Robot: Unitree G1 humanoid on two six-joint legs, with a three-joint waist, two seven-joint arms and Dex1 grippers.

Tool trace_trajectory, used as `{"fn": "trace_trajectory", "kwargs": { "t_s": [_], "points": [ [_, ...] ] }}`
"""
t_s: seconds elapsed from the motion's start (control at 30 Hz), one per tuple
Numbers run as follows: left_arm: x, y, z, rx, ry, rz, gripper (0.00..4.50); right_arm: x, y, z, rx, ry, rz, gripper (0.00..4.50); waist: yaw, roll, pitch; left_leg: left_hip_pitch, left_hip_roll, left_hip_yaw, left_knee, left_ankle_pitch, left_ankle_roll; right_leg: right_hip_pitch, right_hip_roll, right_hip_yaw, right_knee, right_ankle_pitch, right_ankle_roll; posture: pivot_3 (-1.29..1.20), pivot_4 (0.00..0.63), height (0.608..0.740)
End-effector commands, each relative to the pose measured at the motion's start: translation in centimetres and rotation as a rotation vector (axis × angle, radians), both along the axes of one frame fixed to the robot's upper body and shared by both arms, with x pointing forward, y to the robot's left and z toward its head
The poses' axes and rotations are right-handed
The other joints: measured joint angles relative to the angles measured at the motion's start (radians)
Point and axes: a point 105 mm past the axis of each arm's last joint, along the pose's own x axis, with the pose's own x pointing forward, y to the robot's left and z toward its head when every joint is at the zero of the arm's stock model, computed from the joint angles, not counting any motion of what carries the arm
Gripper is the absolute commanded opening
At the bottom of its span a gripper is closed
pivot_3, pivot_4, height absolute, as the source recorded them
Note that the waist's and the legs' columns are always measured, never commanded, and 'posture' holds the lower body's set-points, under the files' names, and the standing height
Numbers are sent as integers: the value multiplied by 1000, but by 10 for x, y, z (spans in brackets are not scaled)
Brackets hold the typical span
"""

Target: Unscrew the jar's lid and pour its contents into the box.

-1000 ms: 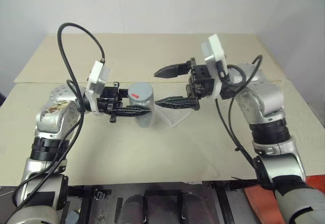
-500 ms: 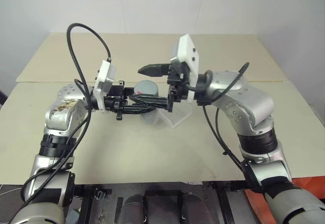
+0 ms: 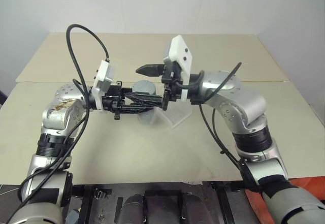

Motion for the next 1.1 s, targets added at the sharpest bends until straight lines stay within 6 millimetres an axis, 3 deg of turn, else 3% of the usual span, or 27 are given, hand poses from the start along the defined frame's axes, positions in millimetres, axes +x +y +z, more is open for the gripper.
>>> {"fn": "trace_trajectory", "kwargs": {
  "t_s": [0.03,0.47,0.67,0.87,1.1],
  "points": [
    [-12,8,20,-19,-72,-50,1962,27,-41,11,33,-23,-178,4461,0,0,0,0,0,0,0,0,0,0,0,0,0,0,0,0,150,740],
    [-18,20,19,4,-61,-42,1962,32,-67,11,44,-5,-236,4461,1,0,0,0,0,0,0,0,0,0,0,0,-1,0,0,0,150,740],
    [-12,13,16,-21,-62,-29,1962,17,-68,10,12,-11,-161,4461,-1,0,0,0,0,0,0,0,0,0,0,0,-1,0,0,0,150,740],
    [1,1,14,-49,-61,-28,1962,-11,-51,27,39,-41,-6,4461,1,0,0,0,0,0,0,0,0,0,0,0,-1,0,0,0,150,740],
    [6,-9,13,-47,-67,-70,1962,-19,-17,32,46,-76,58,4461,-1,0,0,0,0,0,0,0,0,0,0,0,0,0,0,0,150,740]
  ]
}}
